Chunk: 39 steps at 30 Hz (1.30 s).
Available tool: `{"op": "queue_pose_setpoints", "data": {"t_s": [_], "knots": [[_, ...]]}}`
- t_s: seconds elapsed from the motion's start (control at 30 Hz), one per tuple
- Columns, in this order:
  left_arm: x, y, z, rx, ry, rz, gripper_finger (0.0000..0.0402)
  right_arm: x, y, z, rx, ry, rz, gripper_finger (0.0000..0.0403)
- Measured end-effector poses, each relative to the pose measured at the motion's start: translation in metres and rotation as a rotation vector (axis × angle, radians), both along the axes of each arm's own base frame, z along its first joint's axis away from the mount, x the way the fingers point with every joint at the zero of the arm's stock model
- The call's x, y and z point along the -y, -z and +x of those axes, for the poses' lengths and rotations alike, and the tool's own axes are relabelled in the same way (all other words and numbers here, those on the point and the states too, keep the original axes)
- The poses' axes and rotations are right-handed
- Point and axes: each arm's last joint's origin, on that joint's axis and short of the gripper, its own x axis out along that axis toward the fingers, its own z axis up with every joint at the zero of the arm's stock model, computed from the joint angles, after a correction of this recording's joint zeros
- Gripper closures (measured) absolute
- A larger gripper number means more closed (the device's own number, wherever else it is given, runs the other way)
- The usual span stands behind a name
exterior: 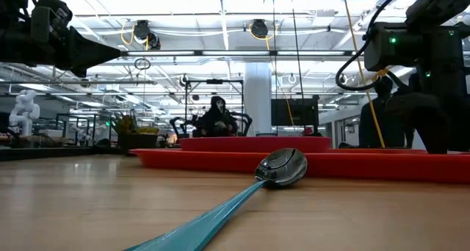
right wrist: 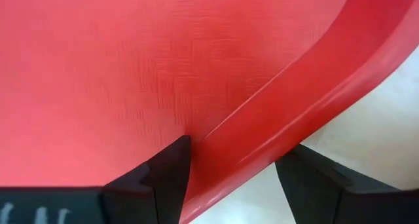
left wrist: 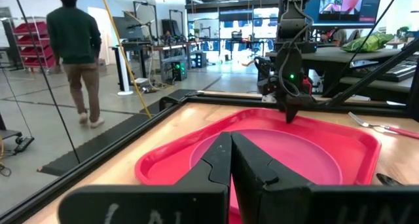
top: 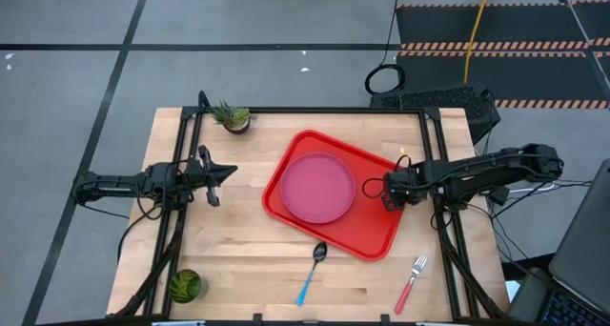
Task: Pick and place plate/cup/fork/spoon on tray
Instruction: Adjust the orange tray
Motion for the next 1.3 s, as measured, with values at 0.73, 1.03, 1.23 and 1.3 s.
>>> {"op": "queue_pose_setpoints", "data": {"t_s": [0.73, 1.03, 1.23, 1.3], "knots": [[0.000, 0.000, 0.000, 0.000, 0.000, 0.000, 0.0396, 0.019, -0.001, 0.007, 0.051, -0.251, -0.196, 0.0195], [0.000, 0.000, 0.000, 0.000, 0.000, 0.000, 0.0396, 0.034, -0.004, 0.018, 0.155, -0.306, -0.307, 0.0195], [0.000, 0.000, 0.000, 0.000, 0.000, 0.000, 0.0396, 0.039, -0.004, 0.019, 0.170, -0.335, -0.314, 0.0195], [0.000, 0.000, 0.000, 0.000, 0.000, 0.000, 0.0396, 0.039, -0.004, 0.019, 0.174, -0.359, -0.305, 0.0195]]}}
